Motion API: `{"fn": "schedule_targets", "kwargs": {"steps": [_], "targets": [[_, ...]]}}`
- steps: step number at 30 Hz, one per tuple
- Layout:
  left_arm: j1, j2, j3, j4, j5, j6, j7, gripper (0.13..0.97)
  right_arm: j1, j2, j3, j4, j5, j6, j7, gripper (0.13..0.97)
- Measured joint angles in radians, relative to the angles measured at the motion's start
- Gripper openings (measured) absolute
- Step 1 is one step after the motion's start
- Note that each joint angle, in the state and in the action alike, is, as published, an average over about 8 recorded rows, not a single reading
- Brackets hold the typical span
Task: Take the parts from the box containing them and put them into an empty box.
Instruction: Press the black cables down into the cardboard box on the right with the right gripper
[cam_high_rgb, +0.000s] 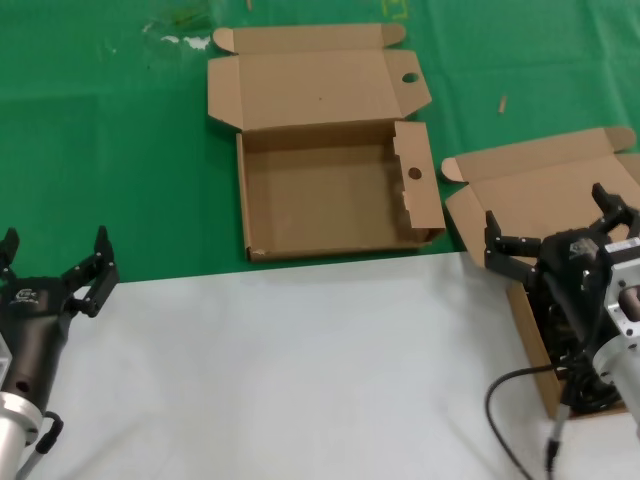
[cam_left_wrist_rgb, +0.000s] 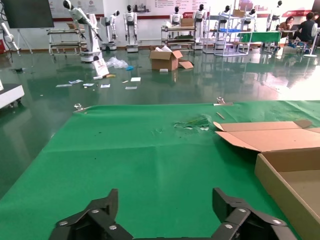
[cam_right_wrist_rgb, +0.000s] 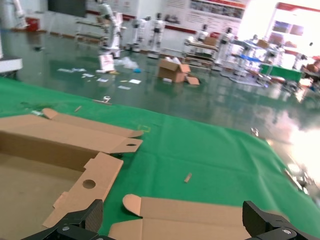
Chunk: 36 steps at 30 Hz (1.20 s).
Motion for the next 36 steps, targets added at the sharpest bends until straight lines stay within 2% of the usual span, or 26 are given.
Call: {"fn": "schedule_targets", "kwargs": {"steps": [2,6,12,17,23,26,32,36], "targets": [[0.000,0.000,0.000,0.000,0.000,0.000,0.000,0.691,0.001,0.041,-0.016,0.006,-0.018,-0.006,0.019,0.966],[0.000,0.000,0.000,0.000,0.000,0.000,0.000,0.691,-0.005,0.165,-0.064,0.038,-0.103,-0.034,0.125,0.966],[0.000,0.000,0.000,0.000,0.000,0.000,0.000,0.529,-0.009,0.389,-0.108,0.104,-0.299,-0.172,0.349,0.966],[0.000,0.000,0.000,0.000,0.000,0.000,0.000,0.431,0.017,0.577,-0.131,0.140,-0.368,-0.328,0.441,0.966],[0.000,0.000,0.000,0.000,0.000,0.000,0.000,0.297,0.121,0.767,-0.191,0.138,-0.358,-0.536,0.413,0.966],[0.000,0.000,0.000,0.000,0.000,0.000,0.000,0.269,0.208,0.826,-0.241,0.118,-0.355,-0.652,0.371,0.966],[0.000,0.000,0.000,0.000,0.000,0.000,0.000,0.185,0.421,0.872,-0.366,0.046,-0.398,-0.888,0.268,0.966],[0.000,0.000,0.000,0.000,0.000,0.000,0.000,0.169,0.549,0.859,-0.445,-0.021,-0.452,-1.003,0.192,0.966]]}}
